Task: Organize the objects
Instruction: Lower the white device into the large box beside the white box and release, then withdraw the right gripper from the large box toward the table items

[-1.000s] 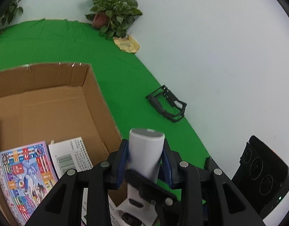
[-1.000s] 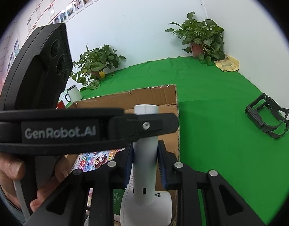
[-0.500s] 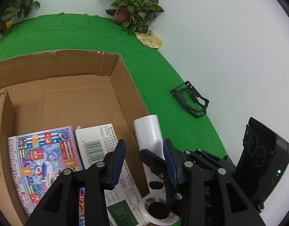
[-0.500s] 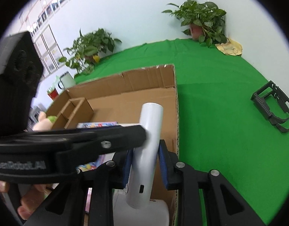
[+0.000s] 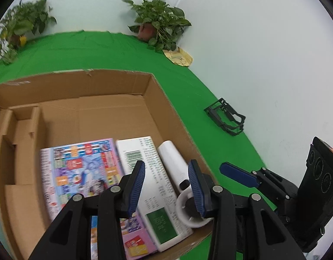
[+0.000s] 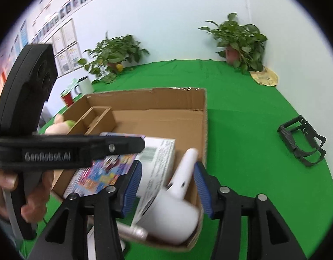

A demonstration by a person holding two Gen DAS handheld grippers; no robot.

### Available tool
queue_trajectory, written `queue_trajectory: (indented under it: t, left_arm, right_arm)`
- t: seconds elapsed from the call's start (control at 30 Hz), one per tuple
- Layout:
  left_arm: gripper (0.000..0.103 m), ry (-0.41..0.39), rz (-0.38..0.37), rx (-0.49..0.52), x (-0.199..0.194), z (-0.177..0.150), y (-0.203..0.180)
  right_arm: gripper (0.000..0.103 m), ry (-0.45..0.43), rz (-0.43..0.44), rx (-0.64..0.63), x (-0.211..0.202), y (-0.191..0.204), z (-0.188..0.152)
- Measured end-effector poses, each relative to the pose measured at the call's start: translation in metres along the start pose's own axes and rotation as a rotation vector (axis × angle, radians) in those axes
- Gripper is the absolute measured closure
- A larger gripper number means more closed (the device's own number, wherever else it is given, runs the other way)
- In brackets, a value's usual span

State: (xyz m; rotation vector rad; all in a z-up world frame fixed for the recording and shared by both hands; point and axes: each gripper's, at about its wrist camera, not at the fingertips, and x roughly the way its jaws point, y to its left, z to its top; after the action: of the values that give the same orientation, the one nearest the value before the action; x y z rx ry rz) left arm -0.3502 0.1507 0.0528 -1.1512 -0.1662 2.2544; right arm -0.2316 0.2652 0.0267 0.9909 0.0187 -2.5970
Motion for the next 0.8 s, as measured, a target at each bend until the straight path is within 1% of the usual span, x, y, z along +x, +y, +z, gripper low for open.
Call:
queue_trajectory:
  t: [0.07,0.1,0.13,0.17,0.2,0.23,0.3,0.33,0.37,0.43,0.6,0.7,0.73,0.8]
  left_arm:
    - [0.049,-0.056,0.061,0.041,-0.020,-0.011,-0.006]
    - [0.038,-0.098,0.106,0.074,-0.033,-0.018,-0.011]
    - [0.024,-0.137,0.152,0.103,-0.044,-0.026,-0.016]
    - [0.017,-0.181,0.204,0.130,-0.057,-0.035,-0.022]
    - [0.006,-0.227,0.256,0.152,-0.071,-0.045,-0.027]
    - [0.000,-0.261,0.296,0.166,-0.083,-0.053,-0.030]
    - [0.000,-0.323,0.363,0.198,-0.109,-0.073,-0.039]
    - [0.000,-0.338,0.385,0.207,-0.121,-0.080,-0.041]
    - [0.000,-0.353,0.406,0.212,-0.132,-0.088,-0.043]
    - [0.000,-0.381,0.442,0.215,-0.156,-0.102,-0.046]
    - [0.000,-0.395,0.500,0.183,-0.213,-0.126,-0.046]
    - [0.000,-0.411,0.541,0.186,-0.238,-0.144,-0.051]
    - [0.000,-0.413,0.546,0.187,-0.244,-0.151,-0.053]
    - [0.000,-0.417,0.527,0.176,-0.251,-0.166,-0.055]
  right_arm:
    - [0.051,0.015,0.000,-0.016,0.000,0.005,-0.007]
    - [0.047,0.023,-0.009,-0.021,0.000,0.008,-0.011]
    - [0.042,0.023,-0.012,-0.020,0.000,0.010,-0.015]
    - [0.025,0.016,-0.019,-0.013,-0.002,0.011,-0.019]
    - [0.012,0.003,-0.029,-0.007,-0.004,0.012,-0.022]
    - [0.012,-0.027,-0.057,0.001,-0.010,0.013,-0.026]
    - [0.010,-0.079,-0.110,0.006,-0.024,0.018,-0.036]
    - [0.008,-0.092,-0.113,0.009,-0.029,0.021,-0.040]
    - [0.000,-0.109,-0.123,0.006,-0.036,0.025,-0.045]
    - [0.001,-0.126,-0.142,-0.012,-0.047,0.035,-0.051]
    - [0.001,-0.162,-0.141,-0.078,-0.077,0.068,-0.062]
    - [0.001,-0.181,-0.110,-0.058,-0.093,0.080,-0.067]
    - [0.001,-0.188,-0.098,-0.050,-0.098,0.085,-0.070]
    - [0.001,-0.194,-0.078,-0.051,-0.104,0.095,-0.075]
